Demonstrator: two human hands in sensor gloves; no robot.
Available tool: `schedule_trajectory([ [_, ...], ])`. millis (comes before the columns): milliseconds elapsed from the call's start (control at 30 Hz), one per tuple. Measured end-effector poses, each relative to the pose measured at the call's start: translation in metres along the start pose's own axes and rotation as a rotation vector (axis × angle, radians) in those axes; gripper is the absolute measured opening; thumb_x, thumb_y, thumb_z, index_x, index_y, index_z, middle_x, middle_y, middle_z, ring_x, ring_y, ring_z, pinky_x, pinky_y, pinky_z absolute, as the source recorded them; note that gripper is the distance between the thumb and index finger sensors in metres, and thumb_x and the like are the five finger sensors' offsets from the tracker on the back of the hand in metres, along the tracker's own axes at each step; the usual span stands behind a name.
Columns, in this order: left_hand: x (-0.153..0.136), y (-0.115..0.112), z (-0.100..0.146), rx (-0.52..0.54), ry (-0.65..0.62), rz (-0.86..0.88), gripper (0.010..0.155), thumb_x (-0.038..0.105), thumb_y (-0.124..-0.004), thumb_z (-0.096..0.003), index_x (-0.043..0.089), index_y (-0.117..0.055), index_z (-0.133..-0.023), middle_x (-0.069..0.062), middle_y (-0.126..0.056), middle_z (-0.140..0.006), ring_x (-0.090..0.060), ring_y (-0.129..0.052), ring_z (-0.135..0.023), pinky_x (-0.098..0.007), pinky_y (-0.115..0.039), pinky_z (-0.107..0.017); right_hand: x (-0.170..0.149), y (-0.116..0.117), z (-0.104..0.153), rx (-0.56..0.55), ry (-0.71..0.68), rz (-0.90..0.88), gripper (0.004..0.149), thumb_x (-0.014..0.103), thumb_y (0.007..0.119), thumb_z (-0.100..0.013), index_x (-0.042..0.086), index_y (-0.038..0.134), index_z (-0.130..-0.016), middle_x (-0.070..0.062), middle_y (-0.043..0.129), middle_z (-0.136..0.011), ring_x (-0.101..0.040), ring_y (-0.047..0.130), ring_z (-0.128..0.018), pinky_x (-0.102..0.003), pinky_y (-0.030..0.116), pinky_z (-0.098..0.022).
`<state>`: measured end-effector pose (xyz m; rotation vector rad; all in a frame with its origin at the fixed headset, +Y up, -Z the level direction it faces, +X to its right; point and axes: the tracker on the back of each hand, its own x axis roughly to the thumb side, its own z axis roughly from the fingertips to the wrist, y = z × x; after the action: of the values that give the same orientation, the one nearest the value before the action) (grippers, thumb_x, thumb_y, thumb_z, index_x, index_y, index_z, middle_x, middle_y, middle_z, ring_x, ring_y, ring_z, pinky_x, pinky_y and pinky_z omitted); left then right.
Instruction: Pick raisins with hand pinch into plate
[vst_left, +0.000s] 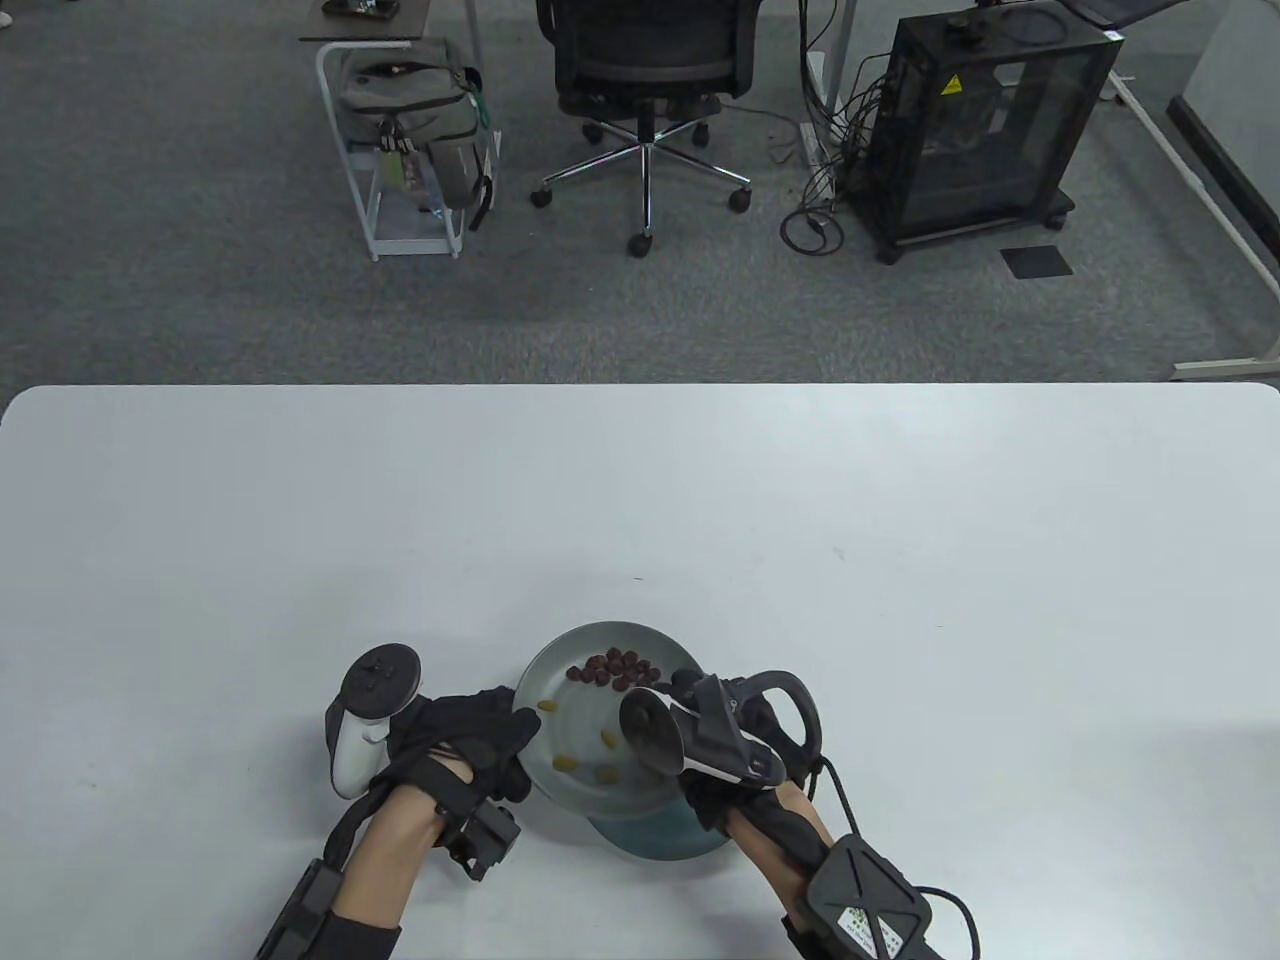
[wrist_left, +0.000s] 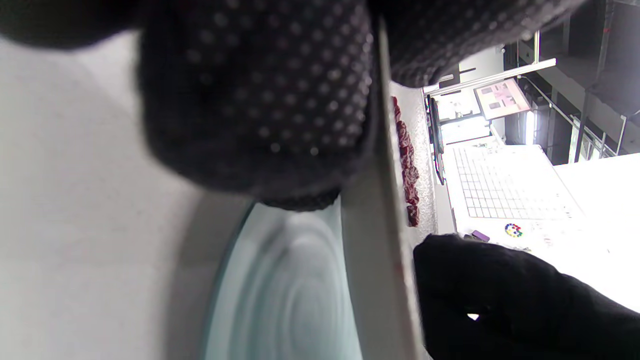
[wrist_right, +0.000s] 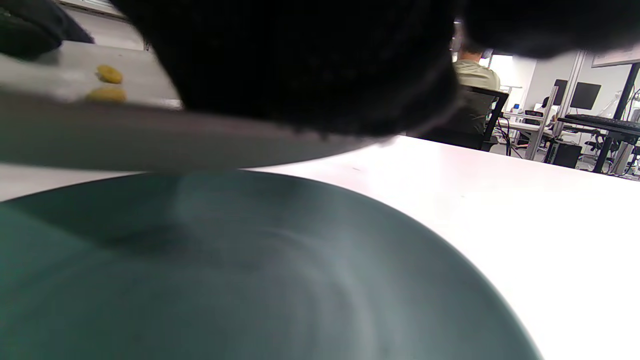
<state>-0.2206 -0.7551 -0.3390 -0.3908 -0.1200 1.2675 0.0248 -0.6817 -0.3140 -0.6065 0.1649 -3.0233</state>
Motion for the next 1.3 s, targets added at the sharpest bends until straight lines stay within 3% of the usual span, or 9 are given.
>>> schedule_trajectory([
  [733, -0.001, -0.001, -0.001, -0.017, 0.011, -0.003, 0.054, 0.027, -0.083, -0.0467, -0.015, -0.075, -0.079, -0.021, -0.11, -0.052, -0.02, -0.108, -0.011, -0.04, -0.086, -0.015, -0.002, 0.011, -0.005, 0.067, -0.021, -0.055, 0.05, 0.027, 0.102, -0.036, 0.009, 0.09, -0.081, -0.015, 0.105, -0.064, -0.009, 0.102, -0.017, -0.03, 0.091, -0.013],
  [1300, -0.002, -0.002, 0.0, -0.009, 0.028, -0.019, 0.053, 0.027, -0.083, -0.047, -0.015, -0.076, -0.079, -0.02, -0.11, -0.052, -0.02, -0.109, -0.011, -0.041, -0.086, -0.015, -0.006, 0.011, -0.003, 0.008, -0.031, -0.055, 0.041, 0.033, 0.105, -0.035, 0.02, 0.094, -0.073, -0.008, 0.109, -0.061, -0.006, 0.103, -0.011, -0.027, 0.091, -0.01],
])
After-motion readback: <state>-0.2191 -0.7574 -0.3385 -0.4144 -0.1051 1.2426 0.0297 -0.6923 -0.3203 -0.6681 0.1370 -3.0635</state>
